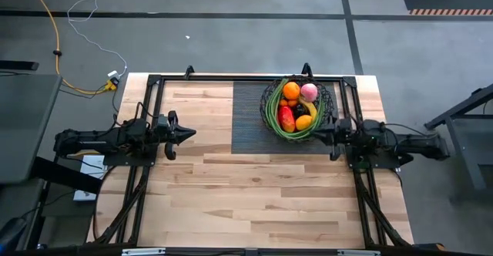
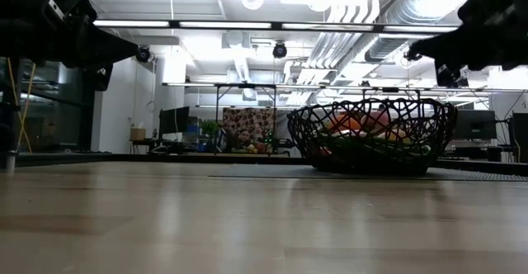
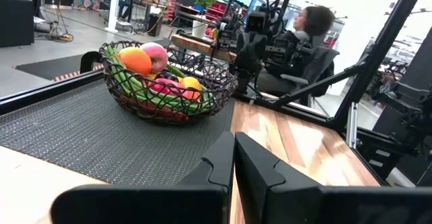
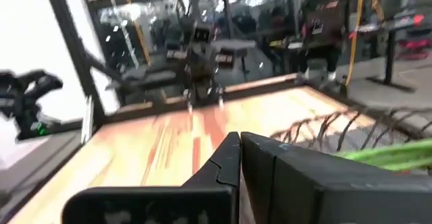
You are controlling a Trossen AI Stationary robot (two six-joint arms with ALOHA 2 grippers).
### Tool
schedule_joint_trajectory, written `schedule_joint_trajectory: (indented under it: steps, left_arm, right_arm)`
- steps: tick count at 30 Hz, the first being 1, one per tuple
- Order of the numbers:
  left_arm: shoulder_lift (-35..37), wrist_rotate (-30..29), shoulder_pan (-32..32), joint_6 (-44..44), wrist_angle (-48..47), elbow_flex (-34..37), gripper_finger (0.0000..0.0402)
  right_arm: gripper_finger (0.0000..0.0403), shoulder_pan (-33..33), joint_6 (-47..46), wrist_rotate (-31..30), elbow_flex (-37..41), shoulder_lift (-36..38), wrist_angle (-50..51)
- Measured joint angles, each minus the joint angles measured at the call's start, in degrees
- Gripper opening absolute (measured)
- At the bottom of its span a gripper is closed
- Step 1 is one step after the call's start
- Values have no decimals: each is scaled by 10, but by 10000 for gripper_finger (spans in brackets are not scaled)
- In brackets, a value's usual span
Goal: Build produce basket
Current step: Return to Home Position
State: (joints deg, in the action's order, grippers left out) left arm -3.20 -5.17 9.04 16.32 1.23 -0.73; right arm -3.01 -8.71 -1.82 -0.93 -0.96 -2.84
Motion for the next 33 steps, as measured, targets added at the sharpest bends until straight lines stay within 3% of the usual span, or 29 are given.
schedule_joint_trajectory:
  steps: [12, 25, 33]
  left_arm:
    - [0, 0, 0, 0, 0, 0, 3]
    - [30, 0, -1, 0, -1, -1, 3]
    - [30, 4, -1, 0, -2, -1, 3]
  right_arm:
    - [0, 0, 45, 21, 0, -9, 31]
    - [0, 1, -67, 21, 0, 8, 32]
    - [0, -5, -78, 20, 3, 10, 18]
